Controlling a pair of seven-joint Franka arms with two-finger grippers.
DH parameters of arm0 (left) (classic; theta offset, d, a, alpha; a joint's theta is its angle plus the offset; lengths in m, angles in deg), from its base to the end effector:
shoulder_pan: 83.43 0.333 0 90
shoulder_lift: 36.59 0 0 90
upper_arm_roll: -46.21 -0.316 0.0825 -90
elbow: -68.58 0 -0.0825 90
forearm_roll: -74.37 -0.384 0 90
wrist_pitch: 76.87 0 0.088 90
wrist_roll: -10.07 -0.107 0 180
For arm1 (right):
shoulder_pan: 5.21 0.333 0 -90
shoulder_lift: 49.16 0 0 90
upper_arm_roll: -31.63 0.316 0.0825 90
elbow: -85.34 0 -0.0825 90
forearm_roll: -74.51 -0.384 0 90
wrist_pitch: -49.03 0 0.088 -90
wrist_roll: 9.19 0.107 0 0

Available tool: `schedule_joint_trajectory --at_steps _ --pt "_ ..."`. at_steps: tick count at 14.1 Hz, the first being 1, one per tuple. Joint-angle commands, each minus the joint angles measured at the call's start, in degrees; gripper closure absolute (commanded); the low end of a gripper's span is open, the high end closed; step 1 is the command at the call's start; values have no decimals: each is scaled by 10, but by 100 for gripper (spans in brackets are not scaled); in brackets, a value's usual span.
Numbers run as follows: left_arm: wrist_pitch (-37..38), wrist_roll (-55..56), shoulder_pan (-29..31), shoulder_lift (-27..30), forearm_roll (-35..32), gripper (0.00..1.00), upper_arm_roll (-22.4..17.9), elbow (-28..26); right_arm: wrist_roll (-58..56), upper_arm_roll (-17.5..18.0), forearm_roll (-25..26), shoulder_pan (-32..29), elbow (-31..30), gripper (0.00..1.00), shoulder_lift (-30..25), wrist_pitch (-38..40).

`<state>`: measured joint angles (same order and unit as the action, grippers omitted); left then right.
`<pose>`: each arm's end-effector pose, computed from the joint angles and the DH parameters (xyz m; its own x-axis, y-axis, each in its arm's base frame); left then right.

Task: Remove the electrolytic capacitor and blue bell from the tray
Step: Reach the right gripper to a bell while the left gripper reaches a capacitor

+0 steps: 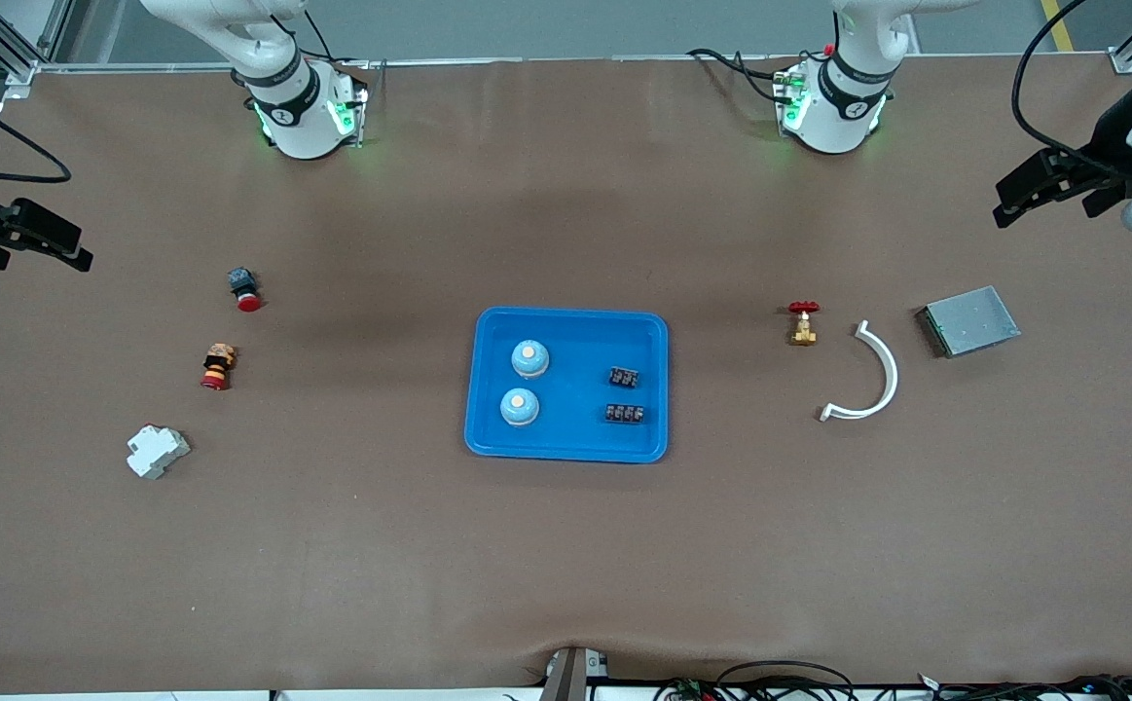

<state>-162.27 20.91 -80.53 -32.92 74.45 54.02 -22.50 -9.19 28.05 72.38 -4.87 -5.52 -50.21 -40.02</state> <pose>0.5242 -0.0478 0.6431 0.9940 0.1038 -0.0337 0.1034 -0.9945 -0.0139 0.5463 -0.0272 0.6261 0.9983 -0.0559 -0.0133 -0.0563 -0.9977 -0.0383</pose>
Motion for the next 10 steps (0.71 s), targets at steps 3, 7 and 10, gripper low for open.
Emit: schedule_joint_trajectory --at_steps 3,7,10 --pt "-34 22 -10 -78 1 0 9 8 11 6 -9 -3 -18 0 -4 -1" --pt "-76 165 -43 -140 6 0 25 8 97 8 -31 40 -88 0 -8 -68" --pt "-101 283 -87 -174 5 0 25 8 200 8 -31 108 -139 0 -9 -133"
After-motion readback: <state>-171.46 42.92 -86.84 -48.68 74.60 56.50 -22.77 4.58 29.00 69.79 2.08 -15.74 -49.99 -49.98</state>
